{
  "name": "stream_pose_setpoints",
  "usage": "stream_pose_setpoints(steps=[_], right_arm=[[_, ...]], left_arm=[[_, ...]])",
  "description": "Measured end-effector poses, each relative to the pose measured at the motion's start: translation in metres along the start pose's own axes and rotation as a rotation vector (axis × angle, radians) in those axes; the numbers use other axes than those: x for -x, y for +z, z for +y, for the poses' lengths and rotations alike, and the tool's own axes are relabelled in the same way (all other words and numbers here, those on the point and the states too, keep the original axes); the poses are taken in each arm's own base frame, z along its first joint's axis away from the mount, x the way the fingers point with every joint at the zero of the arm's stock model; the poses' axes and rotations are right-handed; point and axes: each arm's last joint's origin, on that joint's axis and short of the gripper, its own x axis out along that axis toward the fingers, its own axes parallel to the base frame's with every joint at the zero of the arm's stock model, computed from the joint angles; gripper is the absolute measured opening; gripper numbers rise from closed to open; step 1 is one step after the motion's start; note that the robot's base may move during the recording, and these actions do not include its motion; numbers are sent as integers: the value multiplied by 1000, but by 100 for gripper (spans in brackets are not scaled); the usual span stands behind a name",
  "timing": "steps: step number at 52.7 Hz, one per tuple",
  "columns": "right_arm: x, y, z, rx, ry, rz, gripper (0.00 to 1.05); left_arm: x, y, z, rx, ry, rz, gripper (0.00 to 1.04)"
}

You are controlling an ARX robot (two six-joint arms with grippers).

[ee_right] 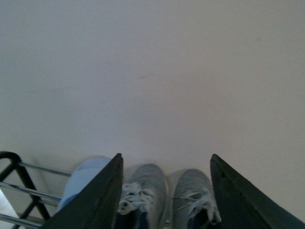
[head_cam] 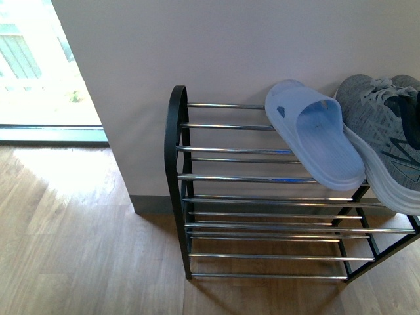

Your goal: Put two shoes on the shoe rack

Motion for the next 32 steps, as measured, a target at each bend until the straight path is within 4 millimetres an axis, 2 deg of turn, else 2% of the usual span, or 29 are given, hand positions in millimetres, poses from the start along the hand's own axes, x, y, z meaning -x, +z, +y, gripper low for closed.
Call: stream_pose_setpoints(steps=[13,20,32], right_arm=[[29,-18,37,-71,-1,16,19],[42,-24,49,-77,-3,14,2],[62,-32,68,-81,3,14,2]], left_arm=[[0,0,0,0,3,0,2],[0,0,0,0,3,0,2],[0,0,0,0,3,0,2]])
